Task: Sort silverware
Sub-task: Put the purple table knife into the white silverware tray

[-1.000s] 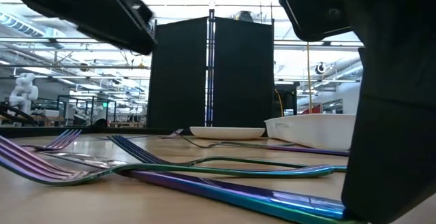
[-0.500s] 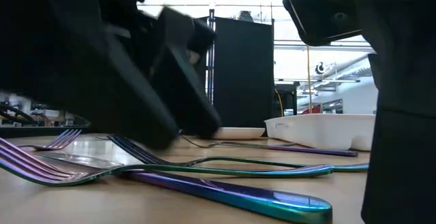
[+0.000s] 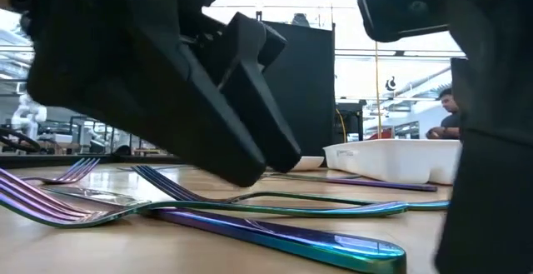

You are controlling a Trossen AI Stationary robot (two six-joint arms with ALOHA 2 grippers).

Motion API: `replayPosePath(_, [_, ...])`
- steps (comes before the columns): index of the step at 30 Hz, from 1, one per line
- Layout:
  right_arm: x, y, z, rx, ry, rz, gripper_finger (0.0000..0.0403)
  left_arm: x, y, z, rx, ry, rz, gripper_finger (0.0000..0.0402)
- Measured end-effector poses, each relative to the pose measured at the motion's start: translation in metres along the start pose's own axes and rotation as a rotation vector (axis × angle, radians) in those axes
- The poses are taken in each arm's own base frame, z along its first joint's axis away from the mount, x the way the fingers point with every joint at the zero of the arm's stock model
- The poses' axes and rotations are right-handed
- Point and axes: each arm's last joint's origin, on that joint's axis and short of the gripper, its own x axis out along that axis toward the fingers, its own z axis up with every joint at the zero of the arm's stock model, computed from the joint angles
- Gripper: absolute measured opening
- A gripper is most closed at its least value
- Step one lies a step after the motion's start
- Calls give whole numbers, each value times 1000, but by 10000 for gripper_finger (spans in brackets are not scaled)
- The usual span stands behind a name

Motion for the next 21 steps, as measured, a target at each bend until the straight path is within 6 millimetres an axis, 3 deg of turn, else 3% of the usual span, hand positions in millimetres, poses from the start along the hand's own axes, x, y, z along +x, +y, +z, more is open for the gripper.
replayPosePath(10, [0,3,6,17,-41,31,0,0,0,-5,2,48,-4,127])
replayPosePath(21, [-13,10,11,18,-89,58,0,0,-1,-5,4,55,-10,127])
